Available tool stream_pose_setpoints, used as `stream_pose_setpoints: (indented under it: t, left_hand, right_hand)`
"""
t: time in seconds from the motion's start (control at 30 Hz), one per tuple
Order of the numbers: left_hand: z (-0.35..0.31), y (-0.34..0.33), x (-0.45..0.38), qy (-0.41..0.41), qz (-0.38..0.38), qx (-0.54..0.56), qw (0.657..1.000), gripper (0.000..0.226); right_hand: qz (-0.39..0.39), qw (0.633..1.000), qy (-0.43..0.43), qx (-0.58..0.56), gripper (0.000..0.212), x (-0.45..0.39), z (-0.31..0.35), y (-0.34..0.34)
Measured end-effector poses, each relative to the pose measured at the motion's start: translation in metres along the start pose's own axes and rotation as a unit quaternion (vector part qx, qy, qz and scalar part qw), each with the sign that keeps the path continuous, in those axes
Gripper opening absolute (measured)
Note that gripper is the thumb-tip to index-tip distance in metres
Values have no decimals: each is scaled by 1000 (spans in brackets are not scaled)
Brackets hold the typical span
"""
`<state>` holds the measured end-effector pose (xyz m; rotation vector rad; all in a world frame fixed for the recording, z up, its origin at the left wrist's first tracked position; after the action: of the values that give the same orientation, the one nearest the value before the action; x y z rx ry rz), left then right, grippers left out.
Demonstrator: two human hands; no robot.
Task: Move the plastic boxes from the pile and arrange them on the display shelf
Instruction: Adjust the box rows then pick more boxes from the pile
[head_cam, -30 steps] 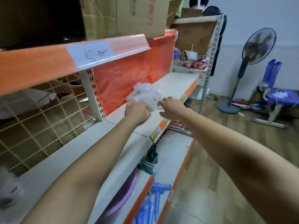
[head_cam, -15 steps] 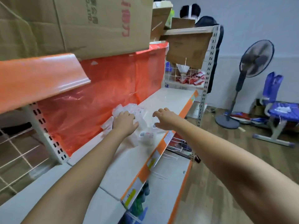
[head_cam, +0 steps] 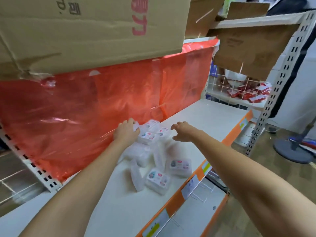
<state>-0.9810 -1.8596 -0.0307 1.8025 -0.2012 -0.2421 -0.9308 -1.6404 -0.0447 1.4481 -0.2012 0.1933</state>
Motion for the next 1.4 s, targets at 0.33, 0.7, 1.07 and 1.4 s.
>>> stream_pose_setpoints:
  t: [0.33,0.7,1.07,1.4]
  left_hand:
    - [-2,-26,-11,160,-50,24,986,30]
    - [-13,-22,15,248,-68,219,941,43]
    - [-21,-28,56,288,-4,226,930,80]
    - [-44,-27,81,217,-48,248,943,75]
  right_hand:
    - [75,988,132,-22,71,-95,-24,-11]
    - [51,963,201,-172,76,-124,-42,-31]
    - [42,967,198,-154,81,-130,-44,-34]
    - [73,858,310,-403,67,-74,-61,-14]
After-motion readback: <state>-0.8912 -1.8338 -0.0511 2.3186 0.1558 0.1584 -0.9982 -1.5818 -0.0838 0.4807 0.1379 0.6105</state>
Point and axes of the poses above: each hand's wrist, its own x-axis away from the middle knuckle, its own y-axis out of the back of the hand, z = x × y, the point moved 3 cm from there along -x, towards the middle knuckle, and after that the axes turned 8 degrees about z, right-handed, at the moved point
